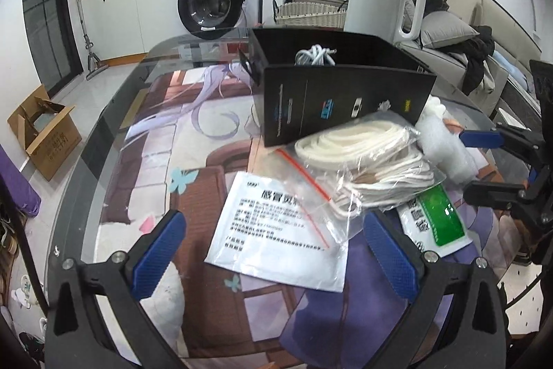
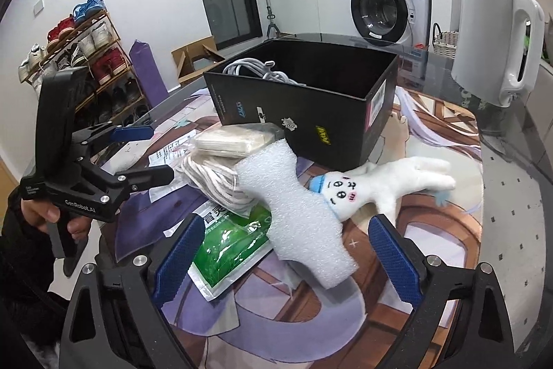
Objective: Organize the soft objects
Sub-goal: 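Grasp the white foam block with the right gripper while the left grasps the white medicine sachet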
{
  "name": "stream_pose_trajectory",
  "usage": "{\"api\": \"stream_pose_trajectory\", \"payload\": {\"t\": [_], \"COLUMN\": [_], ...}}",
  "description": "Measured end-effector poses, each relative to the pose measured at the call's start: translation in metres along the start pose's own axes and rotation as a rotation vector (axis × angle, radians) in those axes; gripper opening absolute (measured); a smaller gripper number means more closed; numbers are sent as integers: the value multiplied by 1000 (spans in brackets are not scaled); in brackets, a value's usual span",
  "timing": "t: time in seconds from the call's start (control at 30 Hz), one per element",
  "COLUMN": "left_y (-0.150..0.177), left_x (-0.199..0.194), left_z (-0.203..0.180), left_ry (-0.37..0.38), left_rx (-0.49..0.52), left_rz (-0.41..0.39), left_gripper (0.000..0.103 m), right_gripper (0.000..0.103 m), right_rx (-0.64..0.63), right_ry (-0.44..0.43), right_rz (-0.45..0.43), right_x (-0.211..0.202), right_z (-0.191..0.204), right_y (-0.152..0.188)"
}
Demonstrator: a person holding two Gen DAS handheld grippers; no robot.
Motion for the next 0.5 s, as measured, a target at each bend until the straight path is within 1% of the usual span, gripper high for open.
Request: {"api": "stream_pose_trajectory", "payload": {"t": [0.1, 0.2, 0.33, 0.37, 0.4, 0.5], "left_y": [2, 3, 5, 5, 6, 6], "left_x": [2, 6, 8, 9, 10, 12], "left_z": [1, -2, -7, -7, -6, -6], "left_ry": [16, 35, 27, 24, 20, -7], "left_rx": [-7, -3, 25, 23, 19, 26], "left_rz": [10, 31, 45, 49, 57, 68], "left_gripper": [103, 103, 103, 103, 103, 103], "right_gripper": [92, 92, 92, 89, 85, 78], "right_rx": [1, -9, -24, -26, -29, -36], "right_ry": [-7, -18, -31, -31, -32, -31], "right_rz": [8, 14, 16, 20, 23, 34], "right_x": [2, 3, 3, 4, 5, 8], "right_z": [1, 2, 6, 6, 6, 8], "right_y": [1, 1, 1, 2, 3, 4]}}
Point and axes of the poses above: each gripper's, at about its wrist camera, not at the fingertips, and x roughly the way its jaws point, z to its left, y to its underside, the point moved 5 cm from there along x, roughly the way its jaws point
